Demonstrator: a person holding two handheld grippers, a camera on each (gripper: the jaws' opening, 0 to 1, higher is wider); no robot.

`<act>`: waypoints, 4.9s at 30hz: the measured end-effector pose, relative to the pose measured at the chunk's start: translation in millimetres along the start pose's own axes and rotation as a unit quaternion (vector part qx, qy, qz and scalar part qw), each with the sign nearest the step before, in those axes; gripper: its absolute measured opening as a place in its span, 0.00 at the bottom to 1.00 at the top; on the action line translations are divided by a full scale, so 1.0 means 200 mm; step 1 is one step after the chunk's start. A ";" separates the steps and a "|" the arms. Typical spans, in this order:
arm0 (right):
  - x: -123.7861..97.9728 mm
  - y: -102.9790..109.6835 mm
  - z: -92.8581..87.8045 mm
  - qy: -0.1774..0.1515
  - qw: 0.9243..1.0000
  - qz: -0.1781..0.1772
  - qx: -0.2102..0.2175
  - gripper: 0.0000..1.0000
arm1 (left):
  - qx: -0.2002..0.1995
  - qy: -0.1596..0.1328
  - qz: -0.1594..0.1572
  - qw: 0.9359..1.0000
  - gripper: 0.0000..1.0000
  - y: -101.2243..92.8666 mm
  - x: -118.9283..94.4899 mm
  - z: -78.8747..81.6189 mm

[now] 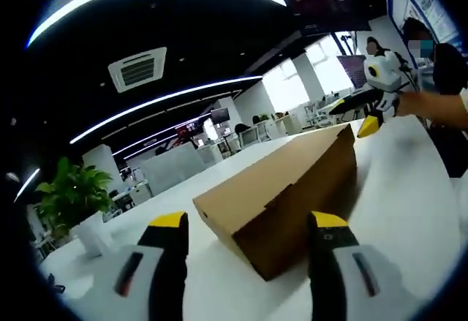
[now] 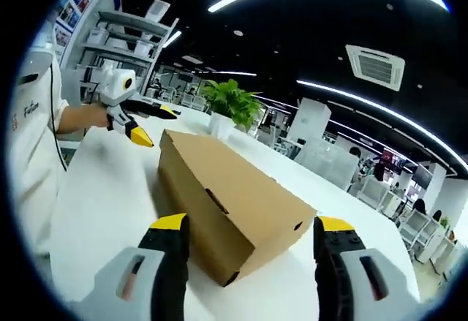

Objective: Operate the shoe box by opening the lid, removing the specified soft item, and placing it in the target area until the item is outside and the box remains undamaged.

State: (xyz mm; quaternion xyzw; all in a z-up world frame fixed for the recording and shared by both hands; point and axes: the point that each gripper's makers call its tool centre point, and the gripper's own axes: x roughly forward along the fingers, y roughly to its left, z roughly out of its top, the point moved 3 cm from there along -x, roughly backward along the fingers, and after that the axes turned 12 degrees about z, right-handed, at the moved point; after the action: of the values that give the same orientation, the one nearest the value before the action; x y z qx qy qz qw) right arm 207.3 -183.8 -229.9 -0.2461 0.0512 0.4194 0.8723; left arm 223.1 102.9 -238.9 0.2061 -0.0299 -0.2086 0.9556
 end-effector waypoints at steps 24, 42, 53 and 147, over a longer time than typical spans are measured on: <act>-0.09 0.07 0.05 0.060 0.988 -0.050 -0.134 0.58 | 0.145 -0.026 0.004 0.989 0.56 0.00 -0.08 0.02; -0.03 0.12 0.05 0.085 0.980 -0.047 -0.174 0.52 | 0.180 -0.022 0.003 0.983 0.51 0.00 -0.07 0.00; 0.02 0.13 -0.03 0.132 0.965 -0.052 -0.220 0.48 | 0.251 -0.008 0.014 0.968 0.49 -0.03 -0.04 -0.05; 0.01 0.08 -0.06 0.277 0.887 -0.063 -0.365 0.28 | 0.364 0.002 0.031 0.931 0.31 -0.08 0.02 -0.02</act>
State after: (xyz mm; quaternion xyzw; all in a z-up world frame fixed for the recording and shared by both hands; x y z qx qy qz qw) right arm 197.7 -179.2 -247.0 -0.6557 0.1186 0.2671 0.6962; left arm 220.6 89.0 -249.0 0.5392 -0.1081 -0.1535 0.8210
